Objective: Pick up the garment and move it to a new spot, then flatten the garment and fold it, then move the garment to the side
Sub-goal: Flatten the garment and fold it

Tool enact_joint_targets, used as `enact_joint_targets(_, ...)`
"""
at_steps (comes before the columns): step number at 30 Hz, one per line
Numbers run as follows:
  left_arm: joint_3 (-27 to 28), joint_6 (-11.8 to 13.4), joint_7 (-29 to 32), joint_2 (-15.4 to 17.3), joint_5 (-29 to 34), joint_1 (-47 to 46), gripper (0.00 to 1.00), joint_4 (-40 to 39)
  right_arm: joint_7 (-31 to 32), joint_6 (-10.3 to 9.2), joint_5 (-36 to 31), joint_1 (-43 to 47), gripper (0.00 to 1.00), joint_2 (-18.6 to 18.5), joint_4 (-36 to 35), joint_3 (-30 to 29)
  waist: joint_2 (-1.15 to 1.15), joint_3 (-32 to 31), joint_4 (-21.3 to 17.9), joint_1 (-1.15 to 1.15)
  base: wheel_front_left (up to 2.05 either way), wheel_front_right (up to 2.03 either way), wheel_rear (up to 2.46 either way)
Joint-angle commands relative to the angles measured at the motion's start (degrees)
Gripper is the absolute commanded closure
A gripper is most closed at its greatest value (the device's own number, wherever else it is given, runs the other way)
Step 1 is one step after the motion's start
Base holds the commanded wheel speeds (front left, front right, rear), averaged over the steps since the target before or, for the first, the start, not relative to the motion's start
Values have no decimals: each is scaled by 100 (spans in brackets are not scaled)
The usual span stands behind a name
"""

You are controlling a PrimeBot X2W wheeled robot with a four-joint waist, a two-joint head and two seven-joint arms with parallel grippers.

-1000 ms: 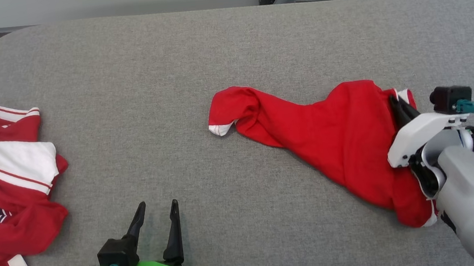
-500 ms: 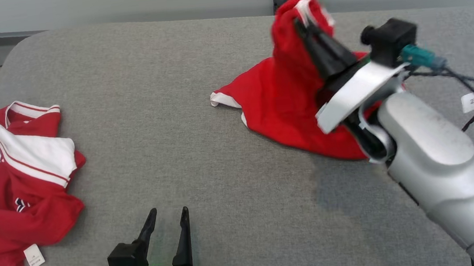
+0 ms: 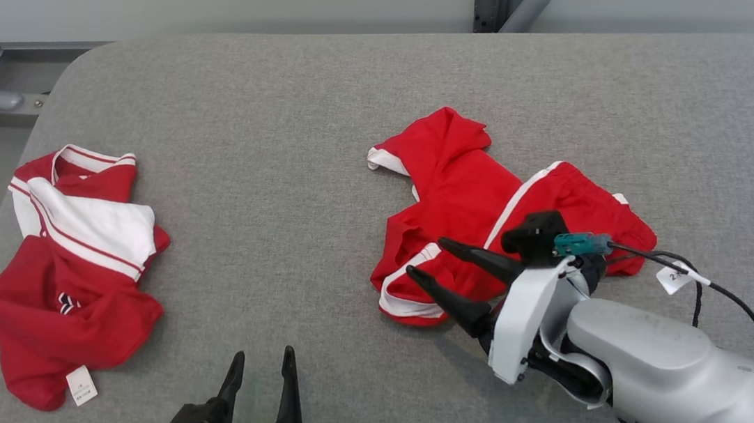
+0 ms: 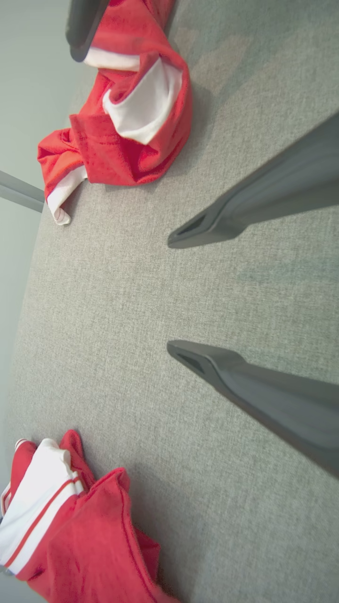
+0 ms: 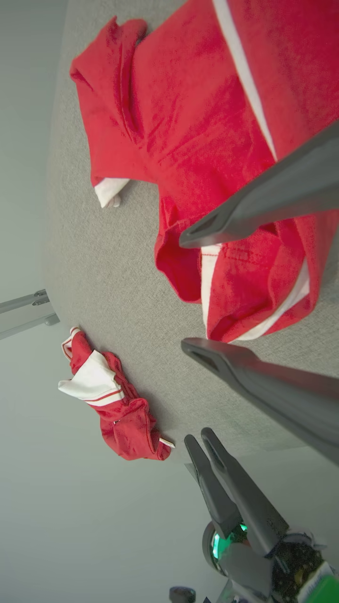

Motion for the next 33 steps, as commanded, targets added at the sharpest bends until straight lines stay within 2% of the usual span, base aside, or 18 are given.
enact_joint_targets(1,71,59,5,14,2,74,0,0,-56,-3,69,90,0,-110,-75,-213,0,-87,-139,0,0,0,0)
enact_joint_targets(4,156,84,5,13,21,104,0,-25,-47,-3,-116,295,0,-242,-219,-890,0,-156,-291,0,0,0,0)
enact_joint_targets(5,156,84,5,13,21,104,0,-25,-47,-3,-116,295,0,-242,-219,-890,0,-156,-291,0,0,0,0)
enact_joint_targets(6,195,83,4,13,38,112,0,-41,-46,-2,-329,413,0,-314,-237,-1384,0,-182,-376,0,0,0,0)
enact_joint_targets(7,195,83,4,13,38,112,0,-41,-46,-2,-329,413,0,-314,-237,-1384,0,-182,-376,0,0,0,0)
enact_joint_targets(10,196,56,5,14,45,88,0,-56,-47,-2,-676,545,0,-373,-135,-2121,0,-170,-464,0,0,0,0)
enact_joint_targets(13,138,37,5,14,47,54,0,-71,-48,-2,-895,630,0,-368,69,-2525,0,-132,-485,0,0,0,0)
enact_joint_targets(20,0,43,5,14,-6,-73,0,-100,-49,-2,-861,483,0,-376,643,-2678,0,40,-312,0,0,0,0)
enact_joint_targets(27,-26,82,5,14,-24,-132,0,-171,-4,-2,-575,176,0,-439,1132,-2159,0,230,-126,0,0,0,0)
enact_joint_targets(28,-29,89,5,14,-28,-136,0,-179,14,-2,-521,136,3,-451,1172,-2076,0,246,-117,0,0,0,0)
enact_joint_targets(29,-28,94,5,14,-33,-139,0,-181,13,-2,-460,97,51,-466,1213,-2011,0,257,-114,0,0,0,0)
enact_joint_targets(30,-22,97,5,14,-36,-142,0,-183,13,-2,-388,77,71,-478,1250,-1958,0,266,-118,0,0,0,0)
enact_joint_targets(31,-12,99,5,14,-41,-137,0,-180,12,-2,-319,64,100,-484,1277,-1890,0,269,-132,0,0,0,0)
enact_joint_targets(33,19,116,5,14,-49,-121,0,-175,7,-2,-232,19,100,-511,1311,-1753,0,261,-195,0,0,0,0)
